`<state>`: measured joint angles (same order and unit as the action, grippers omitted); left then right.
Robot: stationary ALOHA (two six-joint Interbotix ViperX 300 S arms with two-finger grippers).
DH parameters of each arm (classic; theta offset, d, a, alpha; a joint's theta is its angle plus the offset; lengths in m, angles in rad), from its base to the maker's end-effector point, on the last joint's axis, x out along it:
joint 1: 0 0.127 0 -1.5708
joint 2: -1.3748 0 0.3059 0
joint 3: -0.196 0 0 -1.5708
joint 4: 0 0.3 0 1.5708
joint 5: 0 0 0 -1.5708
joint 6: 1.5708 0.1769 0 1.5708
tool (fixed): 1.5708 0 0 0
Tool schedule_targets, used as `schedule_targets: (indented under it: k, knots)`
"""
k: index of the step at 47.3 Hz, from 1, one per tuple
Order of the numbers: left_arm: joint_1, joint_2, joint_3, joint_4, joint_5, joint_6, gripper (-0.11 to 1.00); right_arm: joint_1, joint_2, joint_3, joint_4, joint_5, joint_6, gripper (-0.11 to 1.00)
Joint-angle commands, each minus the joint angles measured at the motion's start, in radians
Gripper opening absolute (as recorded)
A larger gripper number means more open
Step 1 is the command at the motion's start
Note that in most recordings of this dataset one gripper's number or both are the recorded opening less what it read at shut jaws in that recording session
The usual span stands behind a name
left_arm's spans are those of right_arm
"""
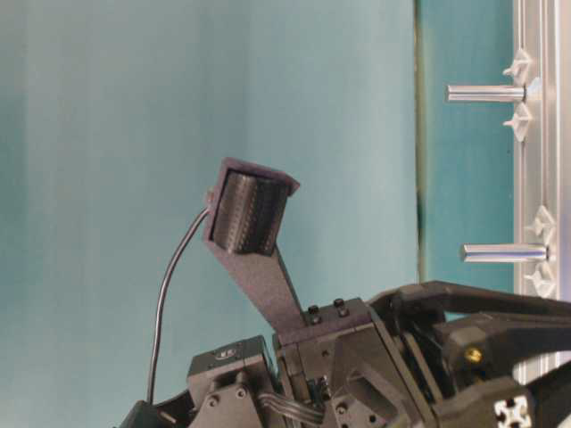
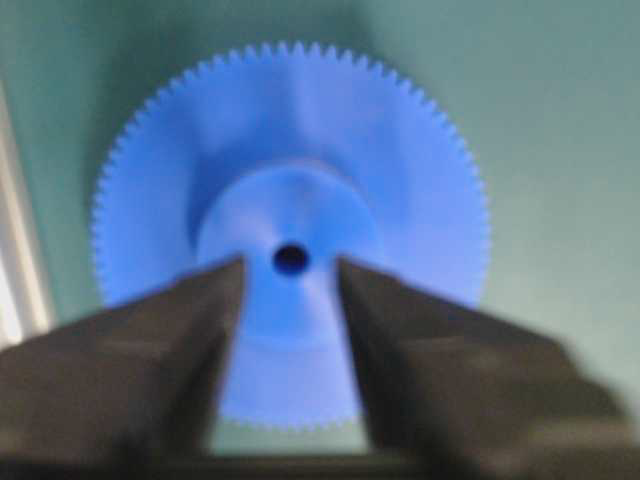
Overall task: Find the location of the shaft and insert the large gear.
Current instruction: 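Lower the left gripper around the blue gear's hub, then close the left gripper on the gear hub and lift it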
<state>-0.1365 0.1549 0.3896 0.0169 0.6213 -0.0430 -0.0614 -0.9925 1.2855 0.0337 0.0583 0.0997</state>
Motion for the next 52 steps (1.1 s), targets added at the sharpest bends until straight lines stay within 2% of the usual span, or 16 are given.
schedule_targets:
  k: [1,4,8,52]
  knots:
    - [-0.005,-0.014,-0.009,0.003,-0.006,-0.012,0.69,-0.003,0.005,-0.009,0.000,-0.014,0.011,-0.02]
    - [-0.005,-0.011,-0.008,0.003,-0.008,-0.018,0.84,-0.002,0.003,-0.009,0.000,-0.015,0.011,-0.02]
    - [-0.005,-0.008,-0.009,0.003,-0.008,-0.018,0.95,-0.002,-0.003,-0.009,0.000,-0.015,0.009,-0.02]
    - [-0.005,0.051,-0.014,0.003,-0.028,-0.028,0.94,-0.002,-0.031,-0.002,0.000,-0.009,0.011,-0.02]
